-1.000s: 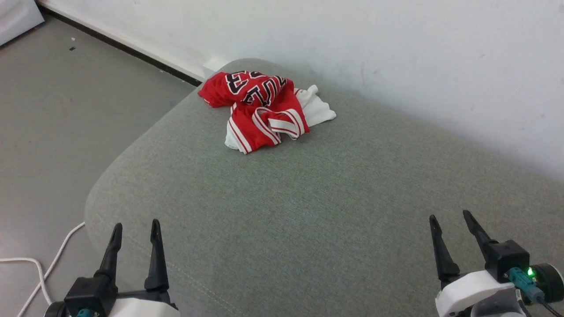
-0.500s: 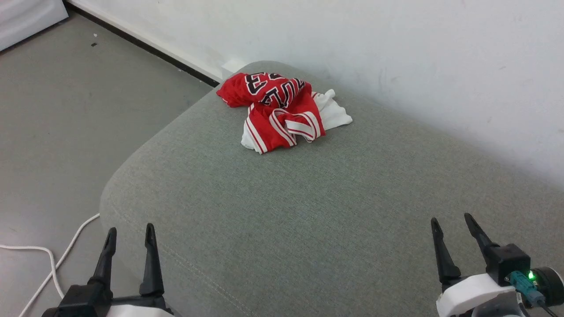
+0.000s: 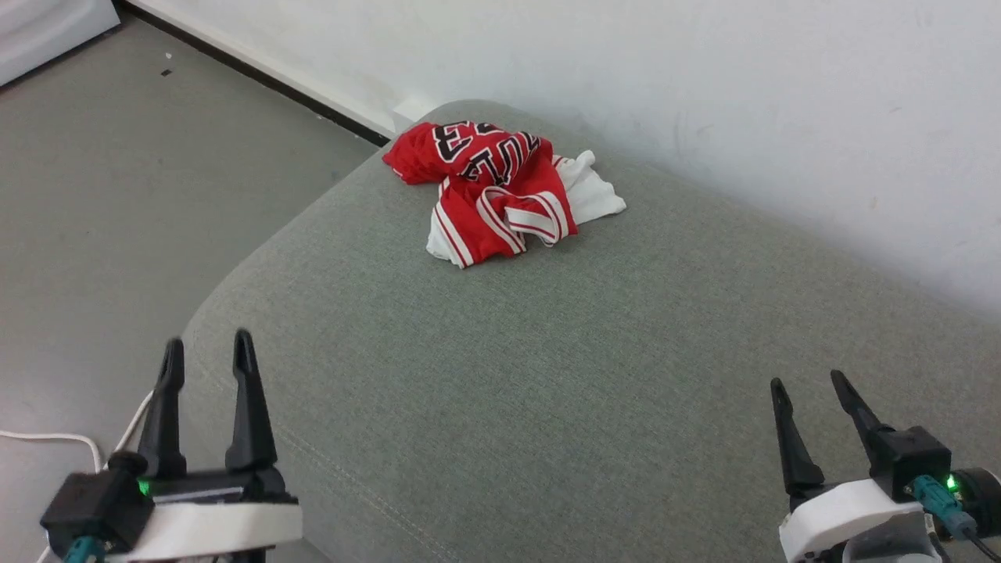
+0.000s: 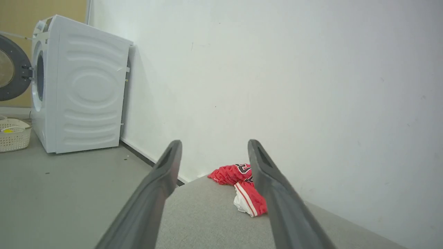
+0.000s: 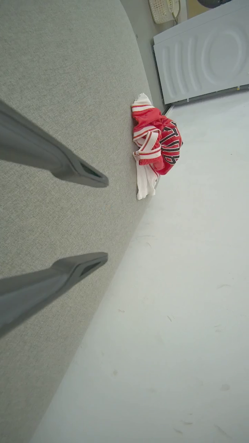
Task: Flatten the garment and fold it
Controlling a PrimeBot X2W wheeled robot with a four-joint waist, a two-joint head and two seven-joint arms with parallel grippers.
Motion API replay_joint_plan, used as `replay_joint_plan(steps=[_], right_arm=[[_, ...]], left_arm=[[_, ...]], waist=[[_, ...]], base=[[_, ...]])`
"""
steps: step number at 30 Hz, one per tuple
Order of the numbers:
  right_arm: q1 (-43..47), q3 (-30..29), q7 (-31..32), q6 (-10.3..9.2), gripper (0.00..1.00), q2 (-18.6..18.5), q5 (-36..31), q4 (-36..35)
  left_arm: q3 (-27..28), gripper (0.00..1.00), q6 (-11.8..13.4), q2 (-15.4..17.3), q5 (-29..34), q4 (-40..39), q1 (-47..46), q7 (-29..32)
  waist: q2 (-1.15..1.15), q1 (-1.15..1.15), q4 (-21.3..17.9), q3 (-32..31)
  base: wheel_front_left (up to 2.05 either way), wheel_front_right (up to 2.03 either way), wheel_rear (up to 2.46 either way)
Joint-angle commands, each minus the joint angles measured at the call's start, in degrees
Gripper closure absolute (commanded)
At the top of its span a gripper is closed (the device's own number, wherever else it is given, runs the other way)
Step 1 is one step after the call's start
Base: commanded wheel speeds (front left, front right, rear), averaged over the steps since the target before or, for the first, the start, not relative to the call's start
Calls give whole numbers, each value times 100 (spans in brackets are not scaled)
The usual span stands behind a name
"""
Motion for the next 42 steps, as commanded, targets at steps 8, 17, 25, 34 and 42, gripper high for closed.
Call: replay_joint_plan(steps=[8,17,25,34,42], right_arm=[[-175,-145,335,-4,0,12,-213,-791],[-502,49,921,-4,0,12,-679,-1901],[-762,324,1377,-4,0,12,-1029,-2739],[-965,682,1728,-4,0,12,-1377,-3433],[-1047,923,2042,-4,0,12,-1654,-3811]], left_arm=[[69,0,-162,521,-217,-438,-2022,797],[150,0,-316,1403,-543,980,-4582,1718],[-90,0,-469,2223,-958,2693,-5889,2105],[-1388,0,-488,2813,-2131,3764,-6375,2528],[-2516,0,-489,3364,-3643,4282,-6370,3604]], waist=[[0,0,-60,538],[0,0,-527,1447],[0,0,-1039,2145],[0,0,-1463,2777],[0,0,-1758,3295]], base=[[0,0,0],[0,0,0],[0,0,0],[0,0,0],[0,0,0]])
